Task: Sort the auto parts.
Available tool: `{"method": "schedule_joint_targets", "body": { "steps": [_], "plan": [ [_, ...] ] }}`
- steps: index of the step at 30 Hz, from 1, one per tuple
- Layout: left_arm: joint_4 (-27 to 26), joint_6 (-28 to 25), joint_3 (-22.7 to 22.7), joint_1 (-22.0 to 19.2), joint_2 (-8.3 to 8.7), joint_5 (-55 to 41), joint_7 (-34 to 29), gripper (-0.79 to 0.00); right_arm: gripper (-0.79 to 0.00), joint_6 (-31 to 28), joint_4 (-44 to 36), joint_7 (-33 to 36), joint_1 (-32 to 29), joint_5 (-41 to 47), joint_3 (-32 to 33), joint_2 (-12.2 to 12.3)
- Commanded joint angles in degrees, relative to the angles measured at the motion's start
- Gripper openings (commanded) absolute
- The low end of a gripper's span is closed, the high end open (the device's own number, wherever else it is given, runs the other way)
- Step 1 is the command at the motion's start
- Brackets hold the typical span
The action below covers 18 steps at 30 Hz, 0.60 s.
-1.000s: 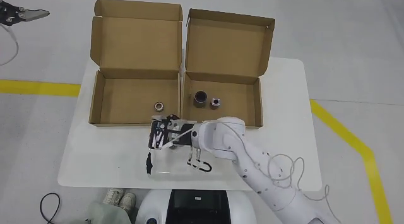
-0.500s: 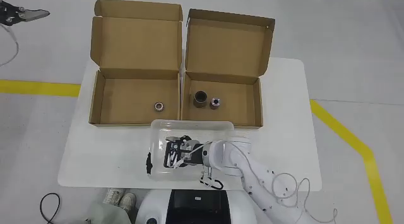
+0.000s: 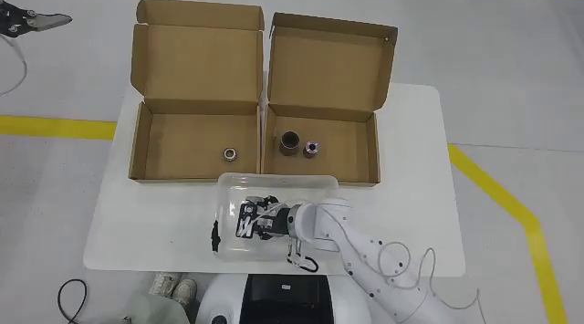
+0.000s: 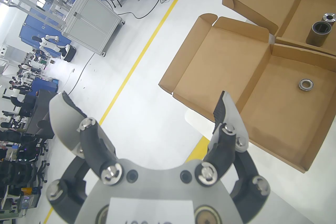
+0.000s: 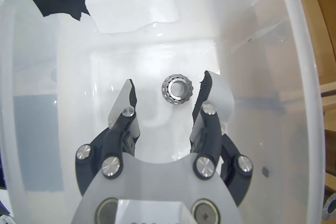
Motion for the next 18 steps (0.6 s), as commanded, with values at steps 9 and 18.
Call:
{"method": "schedule_joint_targets", "body": {
  "steps": [9,18],
  "plan": [
    [0.00,0.00,0.00,0.00,0.00,0.00,0.00,0.000,-0.339,1.88,3.20,-1.54,1.87,-0.72,-1.71,-0.36],
    [0.00,0.00,0.00,0.00,0.00,0.00,0.00,0.000,-0.394,3.81,4.89,-2.91,3.36,-1.67,-3.03,-0.73]
  ]
}}
